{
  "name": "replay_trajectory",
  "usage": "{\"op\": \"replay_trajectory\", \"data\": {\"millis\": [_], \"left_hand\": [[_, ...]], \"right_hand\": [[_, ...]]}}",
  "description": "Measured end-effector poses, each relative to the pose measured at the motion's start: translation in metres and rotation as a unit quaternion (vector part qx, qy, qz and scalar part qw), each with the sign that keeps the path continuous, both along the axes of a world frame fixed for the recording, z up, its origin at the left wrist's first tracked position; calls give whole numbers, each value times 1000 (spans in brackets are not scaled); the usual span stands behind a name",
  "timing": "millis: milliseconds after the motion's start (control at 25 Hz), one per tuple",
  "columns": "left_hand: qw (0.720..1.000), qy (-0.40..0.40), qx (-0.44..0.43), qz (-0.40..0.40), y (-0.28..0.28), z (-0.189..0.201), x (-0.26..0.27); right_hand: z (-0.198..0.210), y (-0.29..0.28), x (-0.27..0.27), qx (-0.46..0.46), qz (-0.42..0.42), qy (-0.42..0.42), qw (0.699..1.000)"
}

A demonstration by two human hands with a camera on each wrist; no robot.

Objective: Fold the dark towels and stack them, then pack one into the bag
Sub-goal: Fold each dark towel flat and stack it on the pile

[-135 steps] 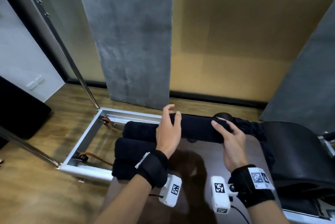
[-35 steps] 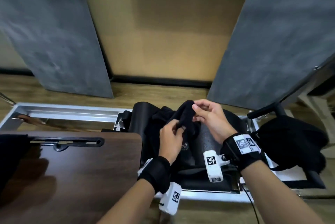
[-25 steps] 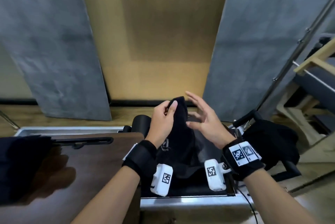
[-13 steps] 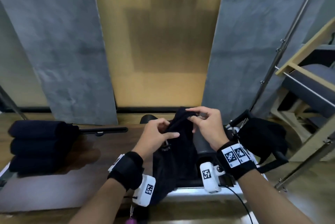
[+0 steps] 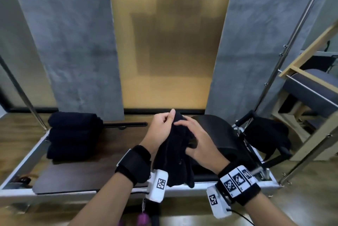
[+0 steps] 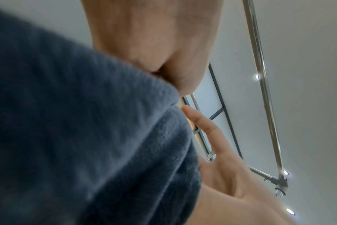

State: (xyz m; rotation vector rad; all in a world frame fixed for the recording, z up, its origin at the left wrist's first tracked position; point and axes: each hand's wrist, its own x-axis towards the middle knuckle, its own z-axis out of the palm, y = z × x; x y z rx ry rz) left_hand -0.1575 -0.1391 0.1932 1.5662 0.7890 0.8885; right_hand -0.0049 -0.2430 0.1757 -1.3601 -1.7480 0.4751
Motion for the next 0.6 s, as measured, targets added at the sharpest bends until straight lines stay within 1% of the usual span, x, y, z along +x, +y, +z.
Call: {"op": "replay_trajectory", "data": {"millis": [80, 120, 200, 240, 320, 360, 400, 480, 600], "left_hand": [[999, 12, -20, -32, -7, -1, -21], [998, 6, -31, -56, -11, -6, -36], [991, -3, -52, -121, -23, -20, -67], [987, 0, -58, -153, -31, -28, -80], [980, 28, -52, -190, -48, -43, -100], [980, 43, -38, -192, -56, -49, -108], [983, 52, -23, -177, -62, -55, -117], [991, 52, 5, -127, -66, -62, -138], [996, 65, 16, -60, -60, -64, -177]], "right_hand": [[2, 1, -21, 29, -90, -11, 995], [3, 2, -32, 48, -122, -1, 991], [8, 3, -53, 80, -157, 39, 983], [12, 2, -63, 79, -171, 60, 980], [17, 1, -80, 67, -203, 80, 974], [19, -1, -89, 66, -217, 79, 971], [22, -3, -98, 68, -233, 71, 968], [27, -8, -112, 68, -255, 68, 962], [34, -15, -117, 37, -275, 113, 954]]}}
